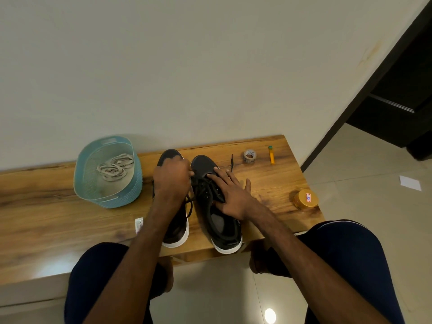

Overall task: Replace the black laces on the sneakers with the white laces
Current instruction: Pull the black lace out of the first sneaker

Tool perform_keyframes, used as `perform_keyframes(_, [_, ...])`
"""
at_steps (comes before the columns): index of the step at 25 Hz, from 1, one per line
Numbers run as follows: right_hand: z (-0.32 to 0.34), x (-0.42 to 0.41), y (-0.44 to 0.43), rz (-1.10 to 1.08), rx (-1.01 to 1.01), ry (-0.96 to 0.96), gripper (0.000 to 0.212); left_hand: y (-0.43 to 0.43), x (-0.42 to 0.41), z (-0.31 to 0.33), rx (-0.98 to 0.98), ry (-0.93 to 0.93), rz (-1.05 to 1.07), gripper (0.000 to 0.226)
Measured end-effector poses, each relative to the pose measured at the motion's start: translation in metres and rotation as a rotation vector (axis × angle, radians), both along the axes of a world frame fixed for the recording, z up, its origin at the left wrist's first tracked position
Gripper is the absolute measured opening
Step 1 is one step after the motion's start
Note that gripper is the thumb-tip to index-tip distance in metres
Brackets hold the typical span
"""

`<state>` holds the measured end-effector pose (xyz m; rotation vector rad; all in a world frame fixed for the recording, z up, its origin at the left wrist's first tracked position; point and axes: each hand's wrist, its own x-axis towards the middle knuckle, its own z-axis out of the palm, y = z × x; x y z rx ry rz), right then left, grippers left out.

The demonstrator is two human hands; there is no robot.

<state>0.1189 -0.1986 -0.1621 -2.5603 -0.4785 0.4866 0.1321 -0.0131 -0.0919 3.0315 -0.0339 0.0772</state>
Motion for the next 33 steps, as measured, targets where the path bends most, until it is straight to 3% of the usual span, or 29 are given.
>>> perform_keyframes(2, [0.0, 0.0, 0.0, -0.005, 0.01, 0.006, 0.084, 0.029, 0.002, 0.016, -0.116, -0.134, 0.253, 0.016])
perform_keyframes(4, [0.0, 0.0, 0.0, -0.004, 0.015, 0.009, 0.086, 0.051, -0.001, 0.022, -0.051, -0.09, 0.382, 0.019])
perform_keyframes(6, [0.001, 0.0, 0.001, -0.015, 0.033, 0.029, 0.093, 0.043, -0.006, 0.018, 0.075, 0.065, 0.303, 0.031])
perform_keyframes(8, [0.001, -0.001, 0.001, -0.043, 0.069, 0.059, 0.102, 0.014, -0.008, 0.007, 0.032, 0.124, 0.062, 0.039])
perform_keyframes(11, [0.0, -0.002, 0.001, -0.058, 0.071, 0.065, 0.105, -0.03, -0.008, -0.008, 0.071, 0.187, -0.19, 0.027])
perform_keyframes(16, [-0.002, -0.001, 0.0, -0.062, 0.08, 0.069, 0.108, -0.015, -0.008, -0.002, 0.224, 0.112, -0.081, 0.013])
perform_keyframes(19, [-0.002, -0.001, 0.001, -0.073, 0.088, 0.086, 0.11, 0.023, 0.002, 0.009, -0.001, 0.011, 0.059, 0.013])
perform_keyframes(21, [-0.001, -0.001, 0.002, -0.065, 0.089, 0.091, 0.111, 0.021, -0.001, 0.006, -0.159, 0.021, -0.044, 0.016])
perform_keyframes(25, [0.001, -0.002, 0.004, -0.063, 0.077, 0.085, 0.11, -0.023, -0.011, -0.009, 0.044, 0.261, -0.242, 0.02])
perform_keyframes(29, [-0.001, -0.002, 0.002, -0.074, 0.089, 0.091, 0.109, -0.016, -0.006, -0.002, 0.016, 0.153, -0.139, 0.007])
perform_keyframes(33, [0.0, -0.001, 0.001, -0.09, 0.105, 0.105, 0.11, 0.039, -0.003, 0.022, -0.016, -0.119, 0.185, 0.009])
